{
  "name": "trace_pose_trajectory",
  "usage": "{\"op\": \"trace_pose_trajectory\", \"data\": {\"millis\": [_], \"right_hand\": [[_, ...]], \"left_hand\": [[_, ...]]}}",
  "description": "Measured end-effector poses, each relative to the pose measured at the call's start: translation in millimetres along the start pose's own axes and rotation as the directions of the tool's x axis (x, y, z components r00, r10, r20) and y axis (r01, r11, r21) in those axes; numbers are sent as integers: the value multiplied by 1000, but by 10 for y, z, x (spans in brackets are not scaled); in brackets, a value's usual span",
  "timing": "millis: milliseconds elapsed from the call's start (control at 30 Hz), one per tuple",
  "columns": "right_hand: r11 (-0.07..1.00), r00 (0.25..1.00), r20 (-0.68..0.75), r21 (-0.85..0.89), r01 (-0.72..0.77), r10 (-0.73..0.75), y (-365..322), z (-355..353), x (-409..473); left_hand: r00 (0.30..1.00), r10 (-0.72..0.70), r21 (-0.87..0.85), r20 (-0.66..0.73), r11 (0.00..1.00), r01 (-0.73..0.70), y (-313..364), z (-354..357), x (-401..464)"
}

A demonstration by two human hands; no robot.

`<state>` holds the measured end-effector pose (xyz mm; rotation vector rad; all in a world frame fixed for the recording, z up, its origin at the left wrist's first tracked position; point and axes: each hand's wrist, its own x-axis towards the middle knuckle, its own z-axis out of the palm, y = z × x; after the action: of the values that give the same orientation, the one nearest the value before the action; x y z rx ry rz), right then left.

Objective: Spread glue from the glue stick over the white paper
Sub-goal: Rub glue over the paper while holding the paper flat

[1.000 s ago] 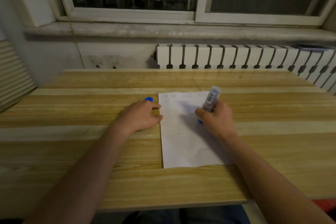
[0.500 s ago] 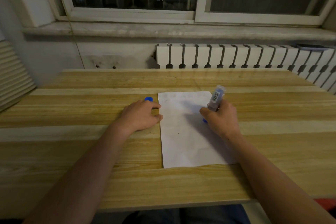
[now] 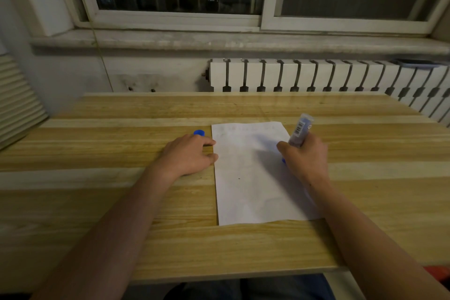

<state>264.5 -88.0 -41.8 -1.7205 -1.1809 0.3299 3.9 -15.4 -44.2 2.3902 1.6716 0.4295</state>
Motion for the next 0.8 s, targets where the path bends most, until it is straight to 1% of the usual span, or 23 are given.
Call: {"op": "trace_pose_trajectory", "data": {"millis": [167,300,700,800], "right_hand": [[997,998,-64,-78,-2,-3,15,-21,12],[989,996,-82,-147,4,-16,11,-41,29],[989,996,-84,-149,-4,-8,5,-48,10],[999,996,-86,-52,3,-8,-49,-56,-18]], "left_hand": [[1000,-8,2,6,1000,8,16,-4,-3],[1000,-7,2,9,1000,7,5,1,-5],[1000,2,-4,14,1000,-2,11,-9,-22],[1000,-3,3,17,1000,3,9,-6,-19]]}}
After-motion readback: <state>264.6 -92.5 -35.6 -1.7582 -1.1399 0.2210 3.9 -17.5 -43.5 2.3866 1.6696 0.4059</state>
